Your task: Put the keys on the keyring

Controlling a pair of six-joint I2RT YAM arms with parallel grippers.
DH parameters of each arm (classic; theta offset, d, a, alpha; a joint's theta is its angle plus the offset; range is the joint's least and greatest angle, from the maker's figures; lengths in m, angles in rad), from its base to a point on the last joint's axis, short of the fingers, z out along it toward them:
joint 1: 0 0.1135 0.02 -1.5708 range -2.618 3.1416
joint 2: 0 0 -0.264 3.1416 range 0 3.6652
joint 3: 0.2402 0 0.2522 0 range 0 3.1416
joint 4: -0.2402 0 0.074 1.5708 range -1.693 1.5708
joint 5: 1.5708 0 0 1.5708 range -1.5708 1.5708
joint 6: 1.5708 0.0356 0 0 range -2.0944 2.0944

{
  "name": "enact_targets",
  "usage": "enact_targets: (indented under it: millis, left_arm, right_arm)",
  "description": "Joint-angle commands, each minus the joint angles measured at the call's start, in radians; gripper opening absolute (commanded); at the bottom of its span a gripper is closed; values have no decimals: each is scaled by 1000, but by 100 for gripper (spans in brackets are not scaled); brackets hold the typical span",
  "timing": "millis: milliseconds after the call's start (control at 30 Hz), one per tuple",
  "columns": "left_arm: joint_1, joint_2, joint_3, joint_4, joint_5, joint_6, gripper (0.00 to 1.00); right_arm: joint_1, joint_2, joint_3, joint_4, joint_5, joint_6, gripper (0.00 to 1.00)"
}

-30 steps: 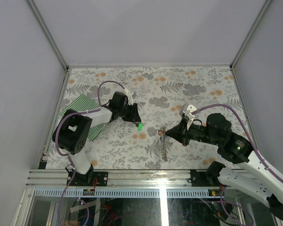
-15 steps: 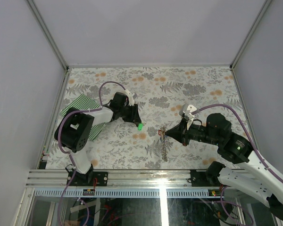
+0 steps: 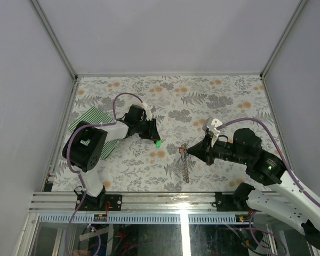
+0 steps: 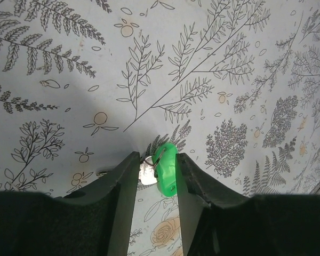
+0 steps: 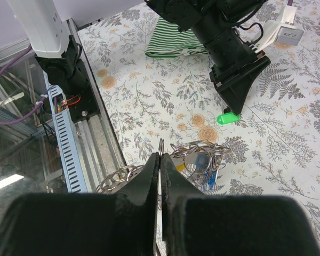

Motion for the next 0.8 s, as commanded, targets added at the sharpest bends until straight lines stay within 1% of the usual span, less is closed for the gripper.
enact_targets:
  millis: [0,100,200,433,567,667,767]
  left_arm:
    - [-6,13,-3,36,12,15,34]
    - [-6,14,-2,33,10,18,32]
    - [-6,12,2,30,11,20,28]
    - [-6,0,-8,56,26,15,13]
    - [-7,-38,-8,68,42,18,0]
    - [-9,-92,0,53,43,32,0]
    - [-19,-173,22,4,18,68,0]
  right_arm:
    - [1,-4,30,92,-23,10,0]
    - [1,-4,31,93,-23,11,0]
    - [0,-5,29,92,-22,11,0]
    - [0,-7,25,93,-20,12,0]
    - [1,-8,26,92,-14,11,0]
    - [0,-9,28,92,0,9,0]
    - [0,-6,34,94,9,9,0]
